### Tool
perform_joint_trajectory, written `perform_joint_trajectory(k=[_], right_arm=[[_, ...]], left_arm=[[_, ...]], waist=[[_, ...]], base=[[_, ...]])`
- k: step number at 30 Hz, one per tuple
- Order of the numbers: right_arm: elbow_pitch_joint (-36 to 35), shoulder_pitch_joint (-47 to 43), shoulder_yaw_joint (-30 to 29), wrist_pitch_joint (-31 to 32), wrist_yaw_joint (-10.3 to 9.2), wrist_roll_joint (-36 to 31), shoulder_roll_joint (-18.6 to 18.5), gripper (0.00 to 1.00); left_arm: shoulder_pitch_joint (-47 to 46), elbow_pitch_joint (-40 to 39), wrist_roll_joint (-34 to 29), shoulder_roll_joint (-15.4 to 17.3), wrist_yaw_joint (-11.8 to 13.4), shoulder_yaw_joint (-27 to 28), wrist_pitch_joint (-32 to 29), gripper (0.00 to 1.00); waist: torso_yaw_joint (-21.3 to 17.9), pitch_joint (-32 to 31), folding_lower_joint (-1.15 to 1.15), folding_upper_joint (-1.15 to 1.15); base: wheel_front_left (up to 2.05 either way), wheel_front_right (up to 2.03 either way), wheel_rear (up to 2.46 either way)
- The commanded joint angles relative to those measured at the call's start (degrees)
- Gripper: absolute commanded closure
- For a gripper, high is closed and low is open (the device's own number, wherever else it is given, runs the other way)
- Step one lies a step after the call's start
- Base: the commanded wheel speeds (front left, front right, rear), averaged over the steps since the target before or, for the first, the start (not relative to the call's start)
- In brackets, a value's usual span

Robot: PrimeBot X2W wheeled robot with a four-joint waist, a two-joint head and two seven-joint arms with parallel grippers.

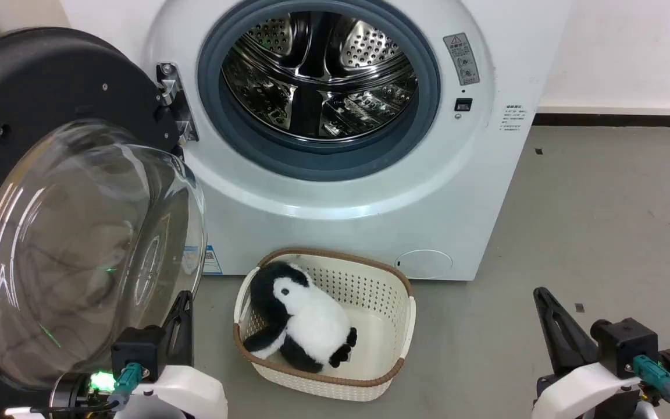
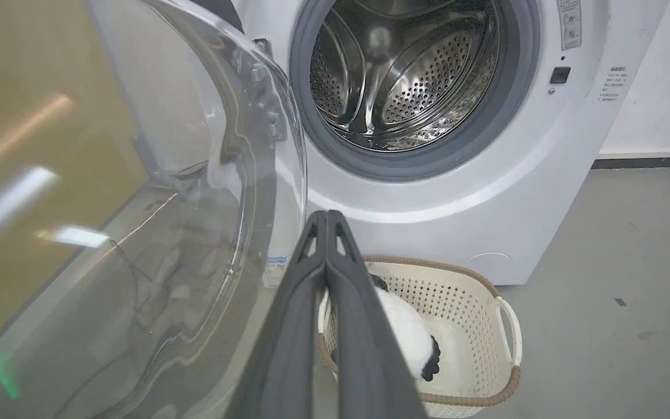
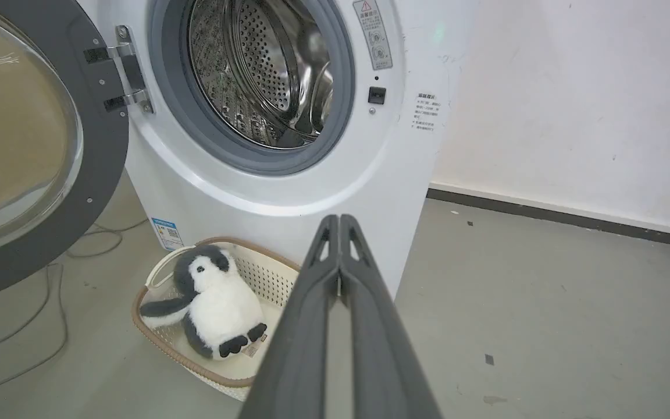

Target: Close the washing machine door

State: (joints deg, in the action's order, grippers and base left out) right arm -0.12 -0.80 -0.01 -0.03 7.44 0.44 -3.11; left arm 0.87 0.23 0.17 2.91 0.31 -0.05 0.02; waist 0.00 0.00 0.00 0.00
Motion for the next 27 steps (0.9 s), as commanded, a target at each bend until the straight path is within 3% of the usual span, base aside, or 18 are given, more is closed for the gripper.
perform_joint_trajectory(k=[1, 19, 20, 27], right_arm=[[0.12, 0.80, 0.01, 0.03, 0.05, -0.44, 0.24, 1.00], [0.12, 0.80, 0.01, 0.03, 0.05, -0.44, 0.24, 1.00], [0.00, 0.00, 0.01, 0.00, 0.00, 0.00, 0.00, 0.00], [0.05, -0.02, -0.27, -0.47, 0.00, 0.18, 0.01, 0.00]], left_arm=[[-0.87, -0.23, -0.17, -0.03, -0.31, 0.05, -0.02, 1.00], [-0.87, -0.23, -0.17, -0.03, -0.31, 0.05, -0.02, 1.00], [0.00, 0.00, 0.00, 0.00, 0.00, 0.02, 0.00, 0.00], [-0.02, 0.14, -0.10, 0.00, 0.59, -0.21, 0.46, 0.00]], waist=[[0.00, 0.00, 0.00, 0.00], [0.00, 0.00, 0.00, 0.00], [0.00, 0.00, 0.00, 0.00], [0.01, 0.05, 0.00, 0.00]], base=[[0.00, 0.00, 0.00], [0.00, 0.00, 0.00], [0.00, 0.00, 0.00], [0.00, 0.00, 0.00]])
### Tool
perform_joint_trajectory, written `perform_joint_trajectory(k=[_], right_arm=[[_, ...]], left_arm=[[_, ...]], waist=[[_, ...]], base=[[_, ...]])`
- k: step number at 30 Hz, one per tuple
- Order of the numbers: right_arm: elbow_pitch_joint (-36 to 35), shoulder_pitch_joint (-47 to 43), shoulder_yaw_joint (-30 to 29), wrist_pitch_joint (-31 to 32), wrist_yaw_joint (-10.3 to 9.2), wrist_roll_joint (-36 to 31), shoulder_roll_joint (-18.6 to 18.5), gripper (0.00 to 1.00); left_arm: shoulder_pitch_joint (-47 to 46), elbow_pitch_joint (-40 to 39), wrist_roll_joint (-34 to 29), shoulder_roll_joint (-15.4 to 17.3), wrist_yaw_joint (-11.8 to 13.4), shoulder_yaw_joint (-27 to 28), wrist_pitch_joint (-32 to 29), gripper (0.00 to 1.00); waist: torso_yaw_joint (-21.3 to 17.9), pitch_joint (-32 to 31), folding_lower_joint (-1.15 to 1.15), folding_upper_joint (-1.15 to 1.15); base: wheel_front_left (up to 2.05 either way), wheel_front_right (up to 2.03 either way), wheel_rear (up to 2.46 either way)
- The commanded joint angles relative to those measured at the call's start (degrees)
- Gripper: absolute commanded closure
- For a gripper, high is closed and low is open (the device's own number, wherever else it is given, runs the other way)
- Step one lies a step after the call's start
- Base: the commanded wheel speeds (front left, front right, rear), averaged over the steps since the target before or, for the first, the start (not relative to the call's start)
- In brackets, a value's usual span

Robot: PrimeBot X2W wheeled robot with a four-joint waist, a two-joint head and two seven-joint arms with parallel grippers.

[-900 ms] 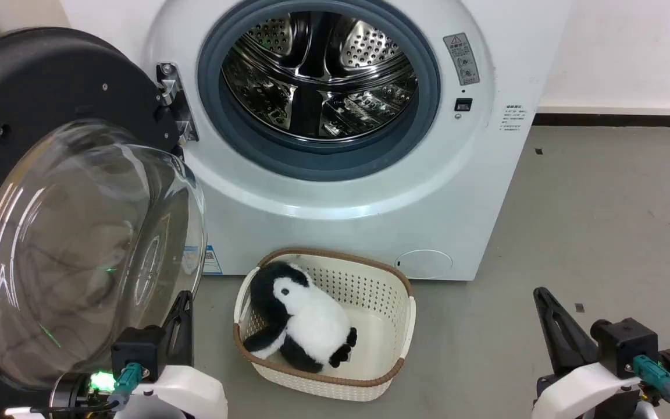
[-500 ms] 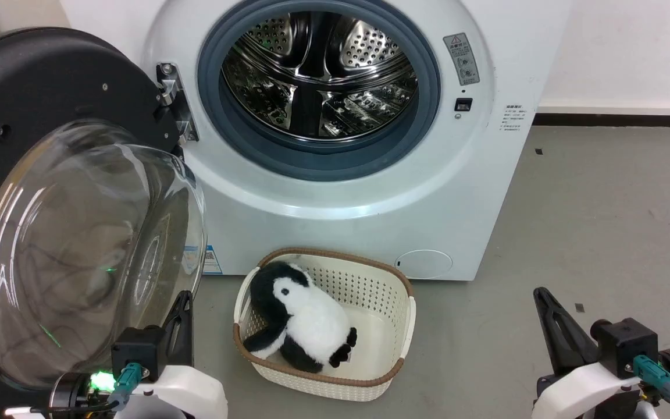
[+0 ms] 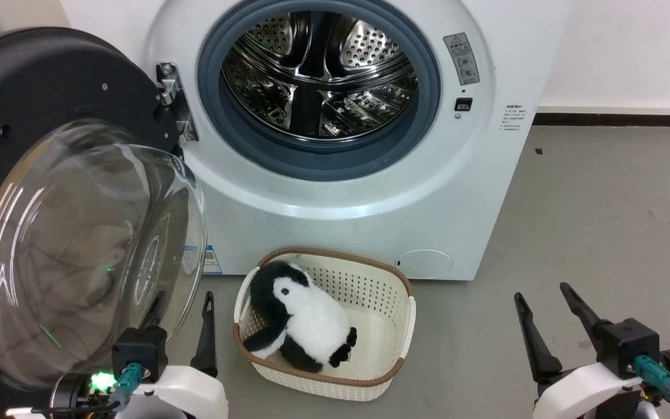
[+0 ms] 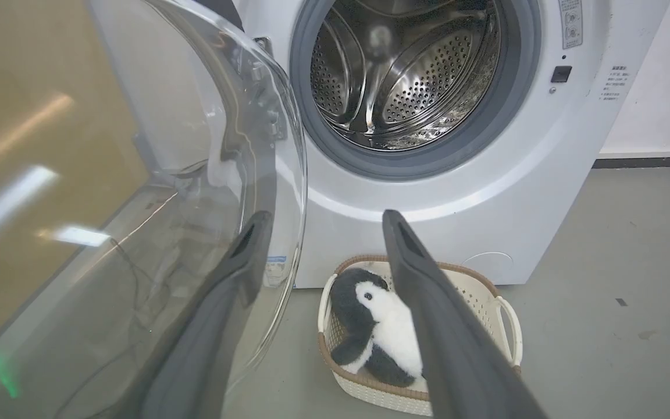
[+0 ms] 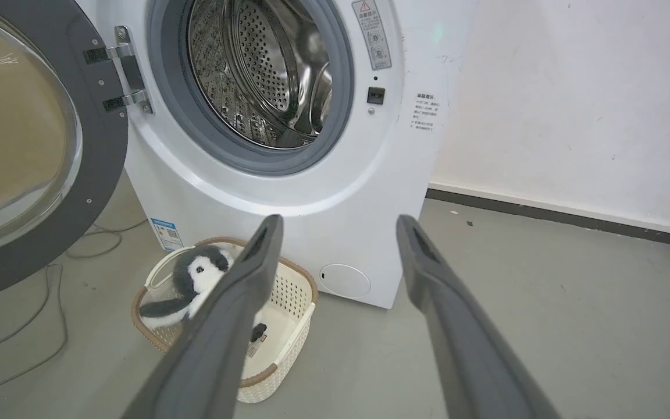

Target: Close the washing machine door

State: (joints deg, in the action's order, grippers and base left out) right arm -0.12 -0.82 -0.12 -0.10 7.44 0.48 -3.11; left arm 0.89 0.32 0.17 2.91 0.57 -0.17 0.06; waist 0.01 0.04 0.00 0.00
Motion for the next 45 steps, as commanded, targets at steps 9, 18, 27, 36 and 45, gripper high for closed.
perform_joint_trajectory(k=[9, 18, 27, 36, 45], right_arm=[[-0.20, 0.06, -0.67, -1.47, 0.00, 0.47, 0.02, 0.00], [-0.48, 0.22, -1.19, -2.54, 0.01, 0.76, 0.04, 0.00], [-0.67, 0.43, -1.75, -3.62, 0.01, 1.02, 0.06, 0.00], [-0.70, 0.55, -2.50, -4.70, 0.01, 1.17, 0.08, 0.00], [-0.62, 0.91, -2.88, -5.77, 0.02, 1.39, 0.09, 0.00]], left_arm=[[-0.37, -0.32, -0.36, 0.37, 1.96, -0.73, 1.49, 1.00], [-1.52, -2.04, -0.15, 1.30, 3.42, -1.21, 2.57, 1.00], [-4.00, -5.21, 0.04, 3.07, 4.51, -0.86, 3.65, 1.00], [-8.08, -7.92, 2.28, 4.09, 4.37, 1.75, 4.73, 1.00], [-14.21, -9.57, 5.09, 4.73, 2.00, 5.91, 5.80, 1.00]], waist=[[0.15, 0.12, 0.00, 0.00], [0.99, 0.23, 0.00, 0.00], [2.78, 0.58, 0.00, 0.00], [5.64, 1.08, 0.00, 0.00], [8.68, 1.72, 0.00, 0.00]], base=[[0.00, 0.00, 0.00], [0.00, 0.00, 0.00], [0.00, 0.00, 0.00], [0.00, 0.00, 0.00], [0.00, 0.00, 0.00]])
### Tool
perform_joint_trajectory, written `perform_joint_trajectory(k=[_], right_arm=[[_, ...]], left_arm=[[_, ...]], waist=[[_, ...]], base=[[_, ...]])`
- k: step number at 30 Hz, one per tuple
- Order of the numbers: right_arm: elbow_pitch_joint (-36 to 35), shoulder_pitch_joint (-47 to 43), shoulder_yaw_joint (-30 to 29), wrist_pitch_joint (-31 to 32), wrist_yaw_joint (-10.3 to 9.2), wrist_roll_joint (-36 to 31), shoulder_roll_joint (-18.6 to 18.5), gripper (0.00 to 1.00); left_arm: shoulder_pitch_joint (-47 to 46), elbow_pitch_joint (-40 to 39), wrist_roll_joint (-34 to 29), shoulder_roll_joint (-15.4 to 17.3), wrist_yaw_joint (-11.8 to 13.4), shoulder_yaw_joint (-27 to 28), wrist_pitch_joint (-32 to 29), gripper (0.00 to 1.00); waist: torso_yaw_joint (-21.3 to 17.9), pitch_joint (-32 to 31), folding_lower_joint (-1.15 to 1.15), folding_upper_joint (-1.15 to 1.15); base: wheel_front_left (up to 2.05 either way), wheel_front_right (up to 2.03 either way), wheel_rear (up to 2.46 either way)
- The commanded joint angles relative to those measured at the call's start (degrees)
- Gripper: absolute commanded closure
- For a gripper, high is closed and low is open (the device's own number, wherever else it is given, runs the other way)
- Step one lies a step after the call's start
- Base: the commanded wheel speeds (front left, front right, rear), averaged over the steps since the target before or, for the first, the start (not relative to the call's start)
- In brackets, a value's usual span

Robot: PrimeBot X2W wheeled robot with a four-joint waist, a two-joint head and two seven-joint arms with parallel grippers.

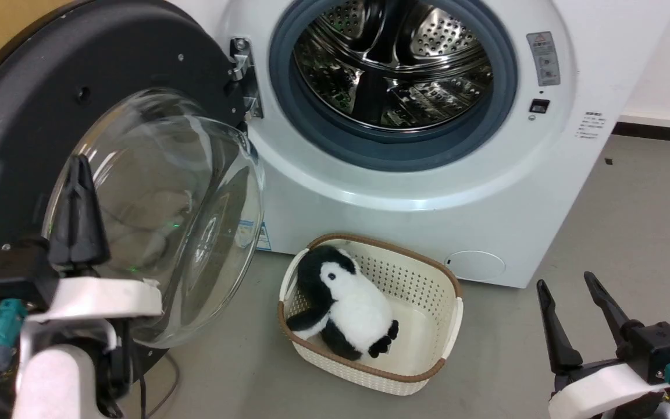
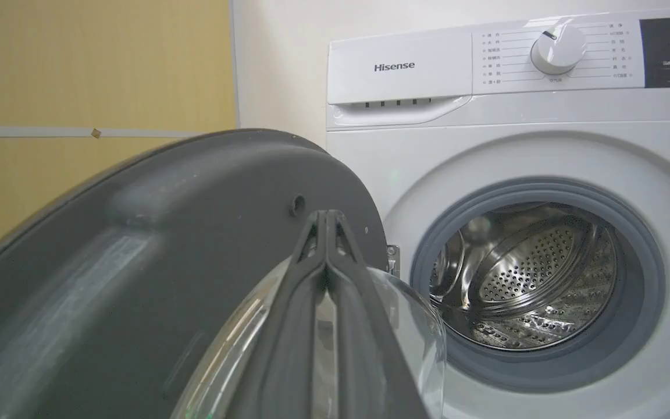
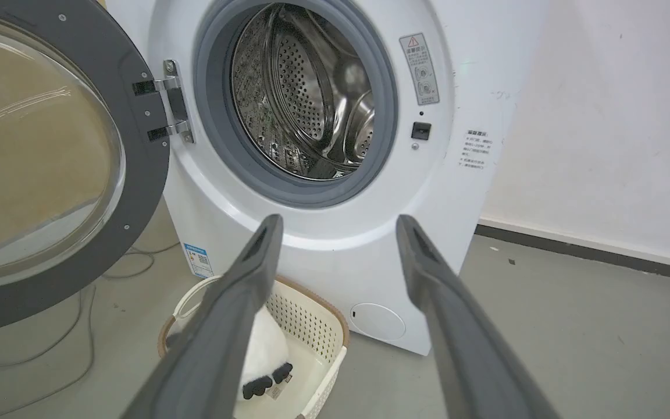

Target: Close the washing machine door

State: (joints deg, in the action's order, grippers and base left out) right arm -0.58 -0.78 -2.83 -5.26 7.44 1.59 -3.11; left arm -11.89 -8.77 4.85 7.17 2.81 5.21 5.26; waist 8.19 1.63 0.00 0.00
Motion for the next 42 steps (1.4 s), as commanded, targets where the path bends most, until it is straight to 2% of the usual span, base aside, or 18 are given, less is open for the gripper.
perform_joint_trajectory(k=[1, 11, 18, 23, 32, 35, 42], right_arm=[[-0.18, 0.90, -0.23, -0.74, 0.02, 0.30, 0.09, 0.00], [-0.28, 0.79, -1.19, -2.17, 0.02, 0.62, 0.12, 0.00], [-0.19, 0.63, -1.55, -2.89, 0.02, 0.82, 0.13, 0.00], [-0.21, 0.79, -1.70, -3.49, 0.03, 0.88, 0.14, 0.00], [-0.26, 1.26, -2.16, -4.56, 0.03, 0.54, 0.16, 0.00], [-0.30, 1.28, -2.42, -4.92, 0.03, 0.43, 0.16, 0.00], [-0.48, 1.52, -2.99, -5.76, 0.03, 0.13, 0.17, 0.00]], left_arm=[[-2.12, -0.64, 0.55, 0.55, -0.59, 1.04, 0.73, 1.00], [-9.16, -2.03, 3.26, 1.24, -4.27, 8.08, 2.16, 1.00], [-12.01, -0.59, 7.37, 1.34, -5.42, 12.48, 2.88, 1.00], [-14.45, 3.78, 15.36, 1.38, -5.94, 18.10, 2.47, 1.00], [-17.03, 13.32, 30.00, 3.01, -6.93, 26.37, -3.44, 1.00], [-17.48, 16.76, 35.33, 3.36, -7.25, 28.67, -6.68, 1.00], [-17.75, 24.47, 48.48, 3.55, -7.84, 32.58, -18.45, 1.00]], waist=[[0.84, 0.17, 0.00, 0.00], [5.36, 0.40, 0.00, 0.00], [7.91, 0.41, 0.00, 0.00], [9.66, 0.78, 0.00, 0.00], [12.00, 1.85, 0.00, 0.00], [12.66, 2.13, 0.00, 0.00], [13.89, 3.02, 0.00, 0.00]], base=[[0.00, 0.00, 0.00], [0.00, 0.00, 0.00], [0.00, 0.00, 0.00], [0.00, 0.00, 0.00], [0.00, 0.00, 0.00], [0.00, 0.00, 0.00], [0.00, 0.00, 0.00]])
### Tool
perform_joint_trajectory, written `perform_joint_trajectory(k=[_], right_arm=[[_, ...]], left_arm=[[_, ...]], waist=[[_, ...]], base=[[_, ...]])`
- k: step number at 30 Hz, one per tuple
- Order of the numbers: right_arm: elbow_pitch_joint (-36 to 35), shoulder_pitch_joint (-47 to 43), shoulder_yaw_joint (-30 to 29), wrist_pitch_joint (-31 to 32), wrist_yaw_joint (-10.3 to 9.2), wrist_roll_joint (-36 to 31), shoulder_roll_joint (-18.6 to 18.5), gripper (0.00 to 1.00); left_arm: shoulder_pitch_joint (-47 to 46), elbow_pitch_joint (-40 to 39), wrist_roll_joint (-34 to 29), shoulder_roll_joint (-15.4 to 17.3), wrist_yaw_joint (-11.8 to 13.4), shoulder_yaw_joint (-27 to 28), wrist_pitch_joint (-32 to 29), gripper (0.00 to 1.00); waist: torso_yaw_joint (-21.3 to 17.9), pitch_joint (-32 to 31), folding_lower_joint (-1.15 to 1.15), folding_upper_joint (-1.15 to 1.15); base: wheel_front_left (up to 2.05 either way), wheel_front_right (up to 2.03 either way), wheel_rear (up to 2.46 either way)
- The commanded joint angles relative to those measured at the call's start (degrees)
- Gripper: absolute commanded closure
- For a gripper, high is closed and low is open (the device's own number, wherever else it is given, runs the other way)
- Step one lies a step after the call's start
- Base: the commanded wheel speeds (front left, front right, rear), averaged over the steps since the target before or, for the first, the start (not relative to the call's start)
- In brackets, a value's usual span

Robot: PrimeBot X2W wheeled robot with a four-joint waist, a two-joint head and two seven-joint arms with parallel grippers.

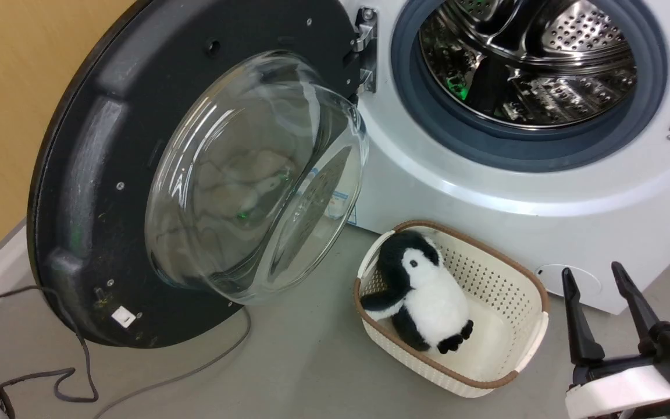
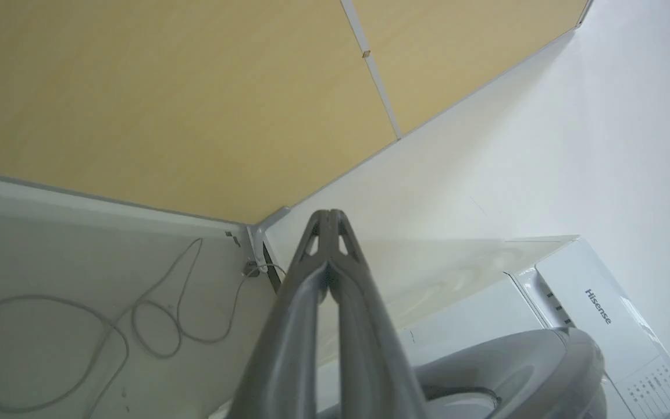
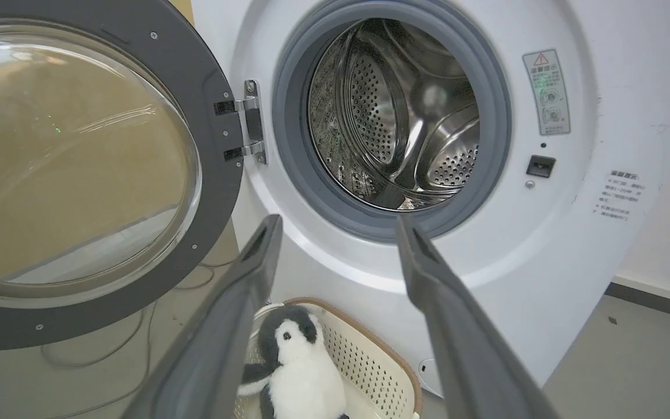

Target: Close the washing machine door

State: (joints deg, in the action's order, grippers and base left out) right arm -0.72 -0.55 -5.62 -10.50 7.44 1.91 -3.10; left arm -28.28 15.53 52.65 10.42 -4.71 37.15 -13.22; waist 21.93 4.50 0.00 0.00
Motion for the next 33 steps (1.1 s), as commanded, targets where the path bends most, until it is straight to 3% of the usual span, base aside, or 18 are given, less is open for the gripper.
perform_joint_trajectory(k=[1, 5, 15, 33], right_arm=[[-0.38, 1.35, -0.29, -0.64, 0.03, -0.23, 0.17, 0.00], [-0.41, 1.72, -0.31, -1.12, 0.03, -0.36, 0.17, 0.00], [-0.48, 2.49, -0.95, -2.31, 0.04, -0.59, 0.19, 0.00], [0.01, 2.96, -2.32, -4.46, 0.05, 1.05, 0.23, 0.00]], left_arm=[[-1.20, 0.96, 2.25, 0.24, -0.46, 1.03, -1.47, 1.00], [-0.46, 3.12, 7.92, -0.46, -0.94, 2.22, -6.56, 1.00], [6.42, -3.65, 21.34, -5.17, -1.62, -1.02, -23.61, 1.00], [15.02, -10.97, 35.11, -7.42, -2.76, -10.53, -35.75, 1.00]], waist=[[0.37, 0.31, 0.00, 0.00], [1.06, 0.95, 0.00, 0.00], [3.25, 2.27, 0.00, 0.00], [7.18, 2.85, 0.00, 0.00]], base=[[0.00, 0.00, 0.00], [0.00, 0.00, 0.00], [0.00, 0.00, 0.00], [0.00, 0.00, 0.00]])
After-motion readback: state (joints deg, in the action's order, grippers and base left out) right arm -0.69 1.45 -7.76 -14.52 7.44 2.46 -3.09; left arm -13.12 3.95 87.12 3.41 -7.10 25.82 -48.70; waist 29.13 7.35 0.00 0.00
